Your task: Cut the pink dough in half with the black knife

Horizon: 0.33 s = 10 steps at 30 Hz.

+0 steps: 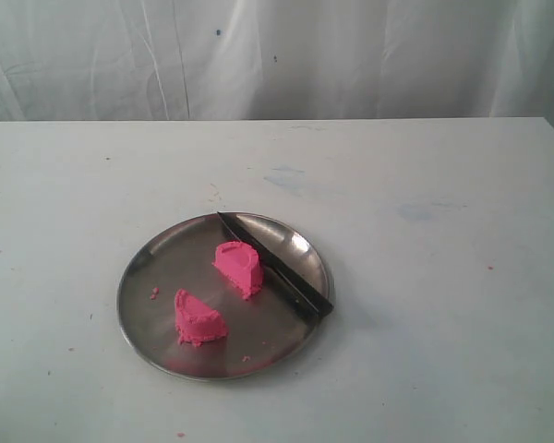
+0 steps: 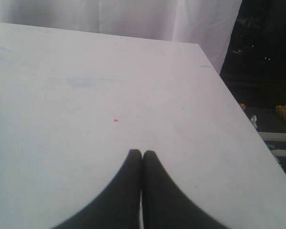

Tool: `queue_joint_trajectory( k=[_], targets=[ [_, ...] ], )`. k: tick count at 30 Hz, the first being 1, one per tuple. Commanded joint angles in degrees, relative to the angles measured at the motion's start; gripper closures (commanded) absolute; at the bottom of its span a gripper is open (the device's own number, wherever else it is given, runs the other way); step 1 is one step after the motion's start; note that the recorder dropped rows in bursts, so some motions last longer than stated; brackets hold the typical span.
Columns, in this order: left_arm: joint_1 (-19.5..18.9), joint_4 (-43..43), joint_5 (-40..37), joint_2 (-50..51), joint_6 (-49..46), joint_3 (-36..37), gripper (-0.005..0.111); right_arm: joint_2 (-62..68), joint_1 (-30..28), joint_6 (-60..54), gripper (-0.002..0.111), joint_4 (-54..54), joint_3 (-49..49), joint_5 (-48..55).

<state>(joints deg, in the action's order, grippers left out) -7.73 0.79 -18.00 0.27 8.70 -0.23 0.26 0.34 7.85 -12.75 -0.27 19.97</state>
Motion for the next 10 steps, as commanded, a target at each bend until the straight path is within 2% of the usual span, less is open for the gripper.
queue_joint_trajectory(
  k=[1,10],
  targets=[
    [-0.1,0.3,-0.5,-0.3,0.3,0.2,0.107,-0.3,-0.3,0.2,0.108,-0.2,0.3,-0.5],
    [-0.1,0.3,-0.5,-0.3,0.3,0.2,0.107,-0.3,-0.3,1.0,0.108,-0.2,0.3,-0.5]
  ],
)
